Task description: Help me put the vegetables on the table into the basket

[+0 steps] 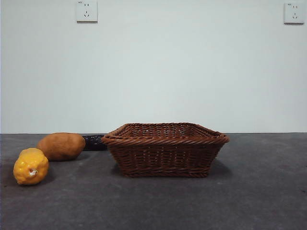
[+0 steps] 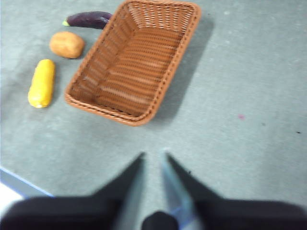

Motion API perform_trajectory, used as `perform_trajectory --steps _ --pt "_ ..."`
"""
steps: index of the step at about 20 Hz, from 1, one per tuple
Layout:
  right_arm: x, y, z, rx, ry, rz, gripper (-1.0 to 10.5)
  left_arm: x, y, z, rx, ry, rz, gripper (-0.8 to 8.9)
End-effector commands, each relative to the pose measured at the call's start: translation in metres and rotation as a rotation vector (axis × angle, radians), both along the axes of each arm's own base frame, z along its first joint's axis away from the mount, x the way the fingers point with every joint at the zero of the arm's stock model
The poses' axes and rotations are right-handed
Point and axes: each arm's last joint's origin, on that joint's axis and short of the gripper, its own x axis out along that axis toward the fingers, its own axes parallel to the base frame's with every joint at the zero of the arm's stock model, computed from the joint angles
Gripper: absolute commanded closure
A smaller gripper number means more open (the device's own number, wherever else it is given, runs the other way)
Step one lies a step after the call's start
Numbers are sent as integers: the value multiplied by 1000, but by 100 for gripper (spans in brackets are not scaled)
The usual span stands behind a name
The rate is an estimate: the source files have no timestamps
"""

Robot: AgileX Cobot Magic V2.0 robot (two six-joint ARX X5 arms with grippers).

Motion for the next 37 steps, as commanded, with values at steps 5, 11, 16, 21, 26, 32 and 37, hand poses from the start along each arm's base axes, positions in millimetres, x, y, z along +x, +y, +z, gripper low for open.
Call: perform_trajectory --steps 5,11,16,21,26,32,37 --pt "-1 0 2 20 -6 9 367 6 0 8 3 15 -11 186" --pt "0 1 2 20 -6 8 367 10 0 5 2 48 -11 186" --pt "12 2 2 59 -6 26 371 10 0 5 2 47 -11 187" --pt "62 8 -3 135 19 27 371 15 0 4 1 65 -11 187" --pt "138 32 -23 119 120 50 379 23 1 0 -1 99 -11 187" --pt "229 76 -49 22 246 63 380 32 1 -3 -3 136 -10 187" --pt "270 102 -89 -49 336 46 380 43 2 -8 -1 173 -3 187"
